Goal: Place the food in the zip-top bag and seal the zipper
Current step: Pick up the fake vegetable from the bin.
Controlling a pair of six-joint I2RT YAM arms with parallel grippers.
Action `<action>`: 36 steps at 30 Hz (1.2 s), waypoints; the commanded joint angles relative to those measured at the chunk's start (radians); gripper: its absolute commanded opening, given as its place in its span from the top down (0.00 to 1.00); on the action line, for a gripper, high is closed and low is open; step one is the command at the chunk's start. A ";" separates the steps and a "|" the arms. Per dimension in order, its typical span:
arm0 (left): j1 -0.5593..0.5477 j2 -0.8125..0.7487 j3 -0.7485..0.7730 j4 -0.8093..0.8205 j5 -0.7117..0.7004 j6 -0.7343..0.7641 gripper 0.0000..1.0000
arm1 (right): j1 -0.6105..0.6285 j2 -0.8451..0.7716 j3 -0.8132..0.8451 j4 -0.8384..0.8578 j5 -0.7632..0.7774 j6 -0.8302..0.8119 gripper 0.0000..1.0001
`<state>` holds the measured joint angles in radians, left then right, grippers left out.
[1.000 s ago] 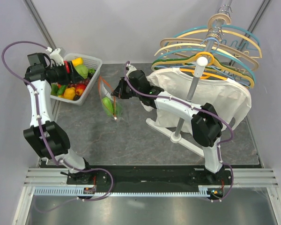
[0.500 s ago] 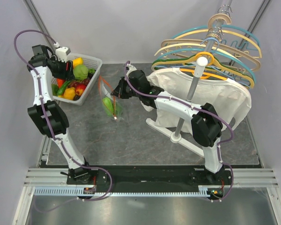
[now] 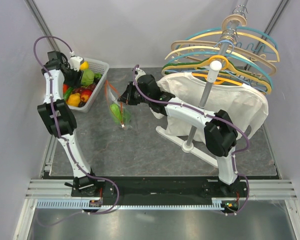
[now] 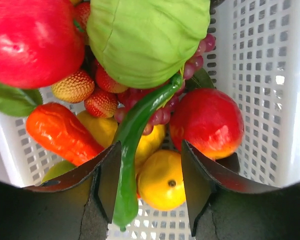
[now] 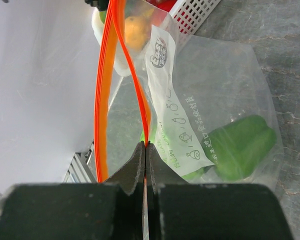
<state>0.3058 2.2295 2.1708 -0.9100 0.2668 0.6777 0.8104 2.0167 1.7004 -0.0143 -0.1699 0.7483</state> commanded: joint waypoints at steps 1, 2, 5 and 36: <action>-0.004 0.031 0.041 0.078 -0.063 0.043 0.43 | 0.001 -0.015 0.002 0.042 -0.025 0.022 1.00; -0.005 0.038 0.041 0.080 -0.069 0.048 0.43 | 0.001 -0.015 0.002 0.042 -0.026 0.020 1.00; -0.010 0.058 0.041 0.088 -0.089 0.057 0.44 | 0.001 -0.012 0.005 0.042 -0.031 0.019 1.00; -0.011 -0.692 -0.393 0.569 0.866 -0.591 0.98 | -0.001 -0.006 0.018 0.050 -0.069 0.025 1.00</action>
<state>0.2985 1.7130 2.0216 -0.6716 0.7536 0.3969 0.8097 2.0167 1.6997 -0.0139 -0.1951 0.7559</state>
